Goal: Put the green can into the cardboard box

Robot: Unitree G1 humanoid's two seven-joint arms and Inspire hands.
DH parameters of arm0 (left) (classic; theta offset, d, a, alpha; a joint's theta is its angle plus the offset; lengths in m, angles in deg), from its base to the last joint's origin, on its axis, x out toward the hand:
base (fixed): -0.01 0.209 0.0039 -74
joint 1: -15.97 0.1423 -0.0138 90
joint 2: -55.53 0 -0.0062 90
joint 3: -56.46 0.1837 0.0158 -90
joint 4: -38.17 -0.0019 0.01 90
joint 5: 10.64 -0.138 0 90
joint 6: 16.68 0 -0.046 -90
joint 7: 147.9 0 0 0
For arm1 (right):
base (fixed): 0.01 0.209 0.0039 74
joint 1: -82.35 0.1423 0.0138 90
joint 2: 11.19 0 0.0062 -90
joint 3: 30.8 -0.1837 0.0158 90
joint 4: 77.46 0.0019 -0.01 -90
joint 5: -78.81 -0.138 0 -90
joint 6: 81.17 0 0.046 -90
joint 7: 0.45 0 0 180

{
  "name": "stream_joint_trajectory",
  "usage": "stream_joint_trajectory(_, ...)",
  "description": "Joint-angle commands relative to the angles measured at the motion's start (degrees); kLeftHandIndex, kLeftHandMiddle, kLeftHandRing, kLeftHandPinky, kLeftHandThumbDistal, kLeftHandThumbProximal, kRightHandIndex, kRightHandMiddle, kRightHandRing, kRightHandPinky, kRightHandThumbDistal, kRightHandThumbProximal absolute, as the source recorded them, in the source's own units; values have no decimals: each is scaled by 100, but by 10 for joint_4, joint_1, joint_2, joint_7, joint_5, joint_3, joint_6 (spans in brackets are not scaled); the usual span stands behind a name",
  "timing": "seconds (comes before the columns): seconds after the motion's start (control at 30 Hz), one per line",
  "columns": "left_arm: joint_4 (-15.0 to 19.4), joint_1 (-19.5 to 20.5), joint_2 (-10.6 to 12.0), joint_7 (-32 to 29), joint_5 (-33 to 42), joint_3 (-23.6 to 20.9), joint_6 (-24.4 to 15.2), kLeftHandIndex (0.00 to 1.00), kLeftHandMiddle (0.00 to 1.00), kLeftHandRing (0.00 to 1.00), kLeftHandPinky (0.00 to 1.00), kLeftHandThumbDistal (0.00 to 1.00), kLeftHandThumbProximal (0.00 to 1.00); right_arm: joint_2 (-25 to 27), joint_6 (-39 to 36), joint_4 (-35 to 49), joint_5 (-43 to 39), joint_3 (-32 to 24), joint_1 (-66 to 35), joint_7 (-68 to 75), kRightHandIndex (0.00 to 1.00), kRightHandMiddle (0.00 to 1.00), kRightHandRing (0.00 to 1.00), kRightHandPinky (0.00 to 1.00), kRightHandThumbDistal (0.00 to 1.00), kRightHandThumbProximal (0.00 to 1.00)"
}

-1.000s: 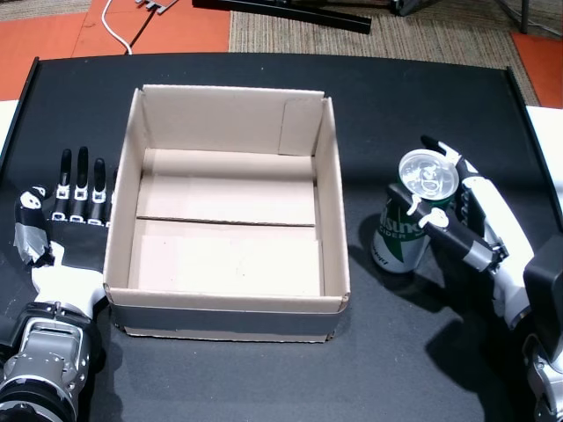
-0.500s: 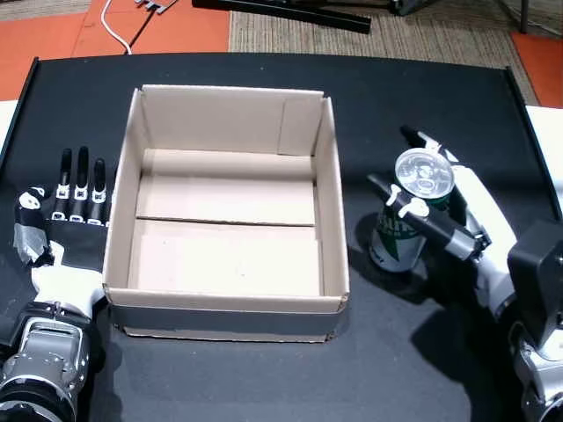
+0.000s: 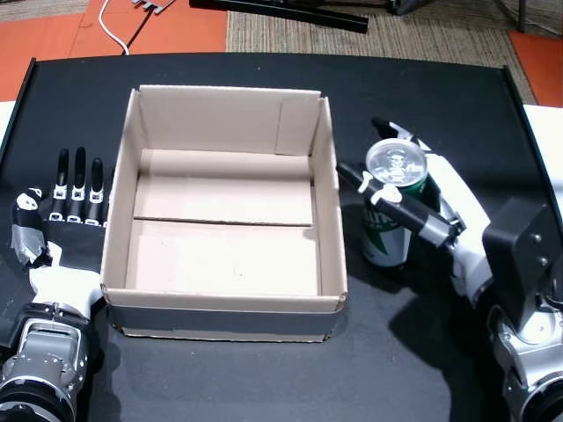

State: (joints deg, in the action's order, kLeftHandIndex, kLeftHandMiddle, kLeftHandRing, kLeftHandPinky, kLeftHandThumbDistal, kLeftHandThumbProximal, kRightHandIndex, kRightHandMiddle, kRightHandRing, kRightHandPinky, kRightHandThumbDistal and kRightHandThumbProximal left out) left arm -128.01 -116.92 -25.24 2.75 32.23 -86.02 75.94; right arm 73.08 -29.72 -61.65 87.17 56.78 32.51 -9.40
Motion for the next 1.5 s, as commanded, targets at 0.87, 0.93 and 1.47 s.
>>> stream_joint_trajectory(0.87, -10, 20, -3, 15, -4, 2, -4, 43, 44, 56, 75, 0, 78, 33, -7, 1, 12, -1, -14, 87, 34, 31, 37, 47, 1, 0)
stream_joint_trajectory(0.93, -10, 18, 0, 20, -3, 1, -6, 42, 44, 56, 74, 0, 77, 42, -44, 14, 17, -2, -1, 106, 32, 30, 36, 47, 0, 0)
stream_joint_trajectory(1.47, -12, 10, 10, 22, -4, 2, -8, 45, 45, 55, 69, 0, 79, 218, -164, 155, 392, 117, 242, 679, 15, 13, 26, 35, 38, 0)
